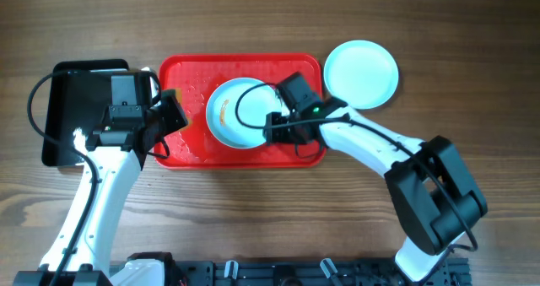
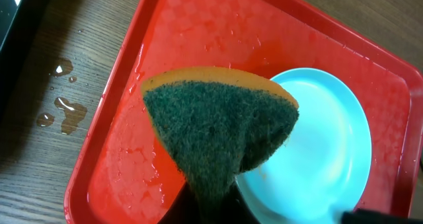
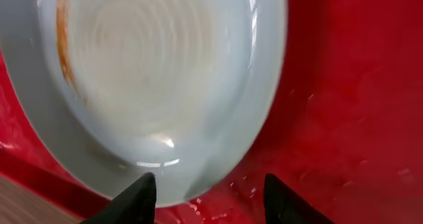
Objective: Clean dirty plates on tray and stack at the side
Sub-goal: 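Move the right gripper to the last plate and grip its rim, then scrub the last plate with the sponge while the right gripper holds it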
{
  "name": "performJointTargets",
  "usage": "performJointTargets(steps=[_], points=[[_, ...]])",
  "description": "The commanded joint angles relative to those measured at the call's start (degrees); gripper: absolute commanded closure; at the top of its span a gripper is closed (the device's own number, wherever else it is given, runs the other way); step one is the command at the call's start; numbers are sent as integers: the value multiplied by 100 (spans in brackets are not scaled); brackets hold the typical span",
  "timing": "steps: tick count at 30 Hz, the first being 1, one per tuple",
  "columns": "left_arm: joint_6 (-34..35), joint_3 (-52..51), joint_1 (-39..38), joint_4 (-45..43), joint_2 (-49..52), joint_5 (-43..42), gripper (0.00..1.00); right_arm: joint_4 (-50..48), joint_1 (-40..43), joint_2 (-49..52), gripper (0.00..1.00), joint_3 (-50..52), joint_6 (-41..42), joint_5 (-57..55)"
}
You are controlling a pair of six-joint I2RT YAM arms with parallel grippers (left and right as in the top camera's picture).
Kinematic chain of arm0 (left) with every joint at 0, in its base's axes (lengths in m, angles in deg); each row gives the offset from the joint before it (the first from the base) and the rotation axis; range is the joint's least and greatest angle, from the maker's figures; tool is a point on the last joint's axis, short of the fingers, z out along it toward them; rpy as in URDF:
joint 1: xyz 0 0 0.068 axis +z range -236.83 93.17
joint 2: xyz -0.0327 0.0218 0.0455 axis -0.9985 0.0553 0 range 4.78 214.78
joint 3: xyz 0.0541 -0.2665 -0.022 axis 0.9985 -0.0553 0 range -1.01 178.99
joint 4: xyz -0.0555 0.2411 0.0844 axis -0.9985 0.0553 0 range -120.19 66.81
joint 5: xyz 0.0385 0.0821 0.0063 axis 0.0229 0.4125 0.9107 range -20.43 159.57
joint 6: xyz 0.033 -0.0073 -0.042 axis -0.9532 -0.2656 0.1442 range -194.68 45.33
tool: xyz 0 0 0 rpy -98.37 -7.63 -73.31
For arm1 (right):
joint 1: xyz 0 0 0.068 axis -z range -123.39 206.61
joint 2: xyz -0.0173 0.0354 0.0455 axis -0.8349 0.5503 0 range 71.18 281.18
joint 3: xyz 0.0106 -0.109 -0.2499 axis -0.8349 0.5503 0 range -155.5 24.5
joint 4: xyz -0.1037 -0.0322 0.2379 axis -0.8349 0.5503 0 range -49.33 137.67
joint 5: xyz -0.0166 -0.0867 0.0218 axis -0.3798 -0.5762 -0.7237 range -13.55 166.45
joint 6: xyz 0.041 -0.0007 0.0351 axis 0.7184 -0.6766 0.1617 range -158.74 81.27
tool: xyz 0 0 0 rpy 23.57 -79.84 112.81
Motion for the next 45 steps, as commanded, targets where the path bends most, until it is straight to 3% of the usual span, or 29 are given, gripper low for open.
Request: performJointTargets(steps=[1,13,28,31,33,35,45], points=[[52,7,11,-39,22,-70,96,15,334,114,47,-330,-553,-413],[55,7,11,-76,22,-70,96,-1099,439,435,48,-328,-1036,-334],[55,7,11,-79,22,-96,96,-1123,376,1071,57,-328,-1115,-461],[55,7,11,-81,22,-111,96,-1128,374,1145,68,-328,-1088,-332],[55,7,11,-81,22,-114,96,-1126,372,1161,85,-328,-916,-332],[55,7,11,-85,31,-160,96,-1128,348,1161,95,-328,-848,-332],[52,7,-79,-439,688,-1174,96,-1154,-133,1161,96,-330,-544,-339]])
